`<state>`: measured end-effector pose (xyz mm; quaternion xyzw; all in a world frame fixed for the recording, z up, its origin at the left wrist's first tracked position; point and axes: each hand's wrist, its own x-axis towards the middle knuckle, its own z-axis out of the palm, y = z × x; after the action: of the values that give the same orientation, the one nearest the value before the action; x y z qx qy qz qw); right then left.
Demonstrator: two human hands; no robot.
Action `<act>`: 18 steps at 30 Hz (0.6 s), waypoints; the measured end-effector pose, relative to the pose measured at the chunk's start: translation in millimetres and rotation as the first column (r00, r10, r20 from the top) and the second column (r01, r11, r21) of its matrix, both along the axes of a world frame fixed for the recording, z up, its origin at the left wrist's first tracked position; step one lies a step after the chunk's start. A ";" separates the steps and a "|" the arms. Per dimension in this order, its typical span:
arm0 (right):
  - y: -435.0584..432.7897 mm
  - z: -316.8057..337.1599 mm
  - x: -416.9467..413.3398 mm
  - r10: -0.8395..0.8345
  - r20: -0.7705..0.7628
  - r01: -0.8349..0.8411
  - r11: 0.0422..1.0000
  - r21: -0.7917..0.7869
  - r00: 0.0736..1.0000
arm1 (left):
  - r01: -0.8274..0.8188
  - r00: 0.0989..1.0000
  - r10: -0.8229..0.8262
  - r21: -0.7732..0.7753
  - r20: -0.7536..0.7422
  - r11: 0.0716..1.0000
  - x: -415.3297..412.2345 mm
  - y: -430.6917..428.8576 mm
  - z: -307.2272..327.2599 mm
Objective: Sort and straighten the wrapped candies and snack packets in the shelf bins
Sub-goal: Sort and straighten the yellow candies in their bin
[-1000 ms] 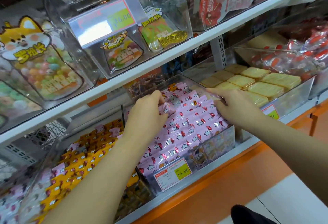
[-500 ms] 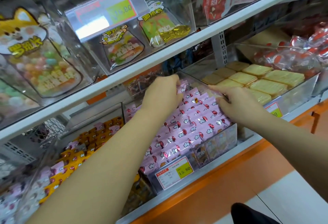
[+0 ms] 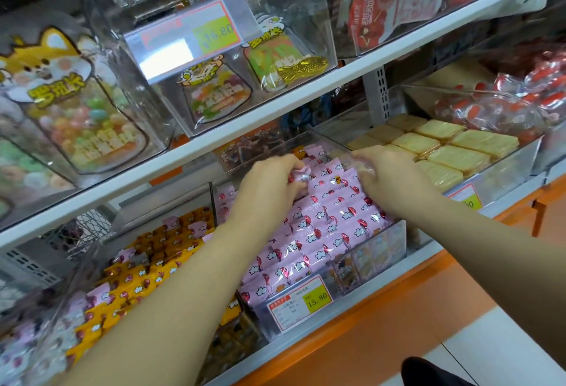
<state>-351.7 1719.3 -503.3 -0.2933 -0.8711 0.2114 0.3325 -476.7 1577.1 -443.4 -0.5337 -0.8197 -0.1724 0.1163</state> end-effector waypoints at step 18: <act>2.5 -6.0 5.1 -0.017 -0.141 0.010 0.999 -0.054 0.990 | -0.192 0.966 0.240 -0.366 0.090 0.910 -51.2 35.6 -38.2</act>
<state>-346.5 1721.9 -509.3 -0.2921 -0.8375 0.2522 0.3869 -528.0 1612.7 -481.6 -0.4388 -0.8973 -0.0431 -0.0183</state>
